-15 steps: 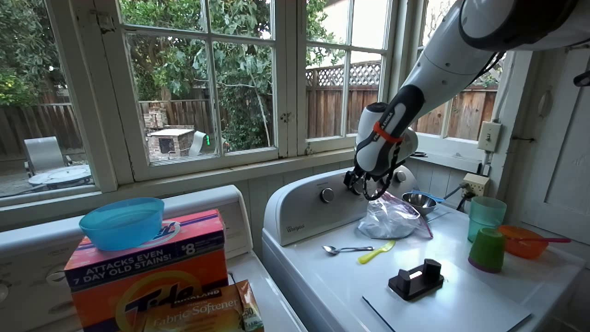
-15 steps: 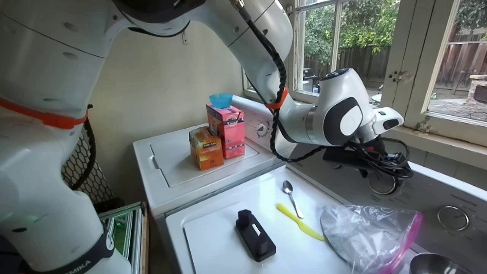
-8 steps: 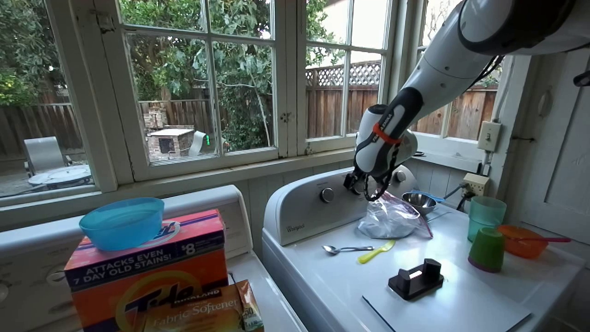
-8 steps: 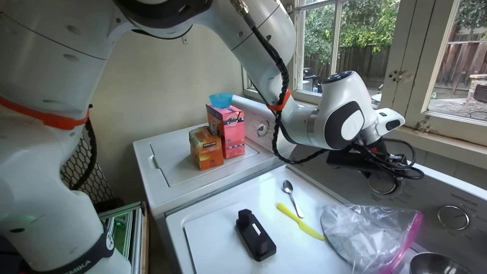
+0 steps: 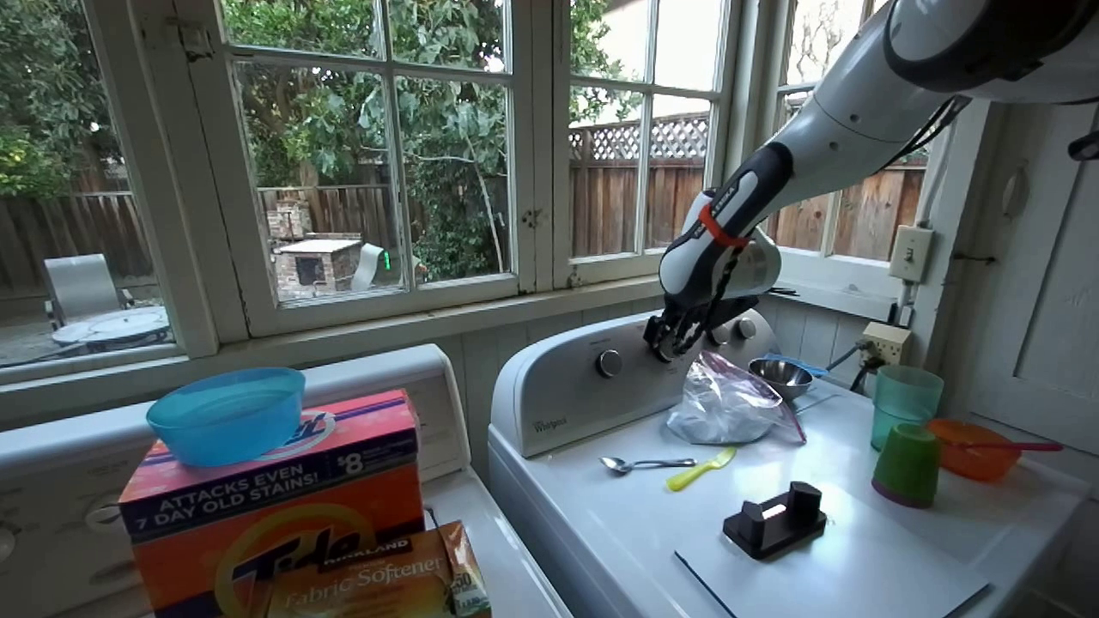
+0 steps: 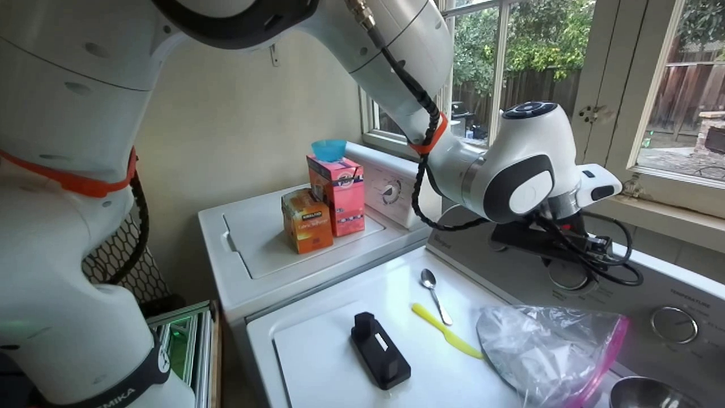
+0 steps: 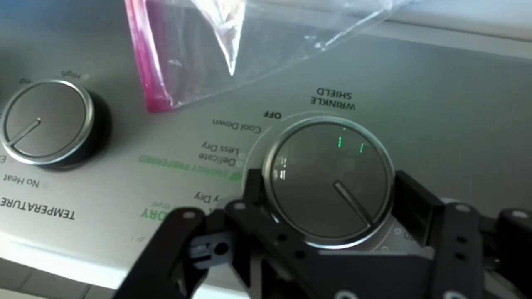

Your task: Turn the second knob from the left to the right.

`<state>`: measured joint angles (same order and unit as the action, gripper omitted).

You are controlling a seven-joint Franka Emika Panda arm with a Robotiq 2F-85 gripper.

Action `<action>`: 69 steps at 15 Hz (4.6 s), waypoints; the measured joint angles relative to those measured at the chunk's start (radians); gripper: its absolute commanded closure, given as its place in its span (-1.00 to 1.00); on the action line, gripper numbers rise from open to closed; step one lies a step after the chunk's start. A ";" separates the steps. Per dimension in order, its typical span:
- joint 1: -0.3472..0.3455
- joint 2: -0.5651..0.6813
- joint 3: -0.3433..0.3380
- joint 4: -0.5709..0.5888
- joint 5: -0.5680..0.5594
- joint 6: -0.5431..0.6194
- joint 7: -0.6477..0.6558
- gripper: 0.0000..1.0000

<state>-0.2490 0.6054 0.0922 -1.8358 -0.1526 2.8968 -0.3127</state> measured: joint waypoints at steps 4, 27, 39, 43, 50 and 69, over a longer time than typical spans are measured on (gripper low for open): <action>-0.082 0.013 0.085 0.048 0.128 -0.112 -0.068 -0.05; 0.124 -0.009 -0.105 0.118 -0.072 -0.210 -0.152 -1.00; 0.203 -0.056 -0.177 0.010 -0.228 -0.180 -0.092 -1.00; 0.223 -0.055 -0.209 -0.008 -0.259 -0.149 -0.028 -1.00; 0.245 -0.038 -0.230 -0.011 -0.268 -0.112 0.030 -1.00; 0.184 -0.015 -0.188 -0.002 -0.198 -0.067 0.029 0.03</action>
<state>-0.0651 0.5909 -0.0963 -1.8378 -0.3502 2.8300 -0.2833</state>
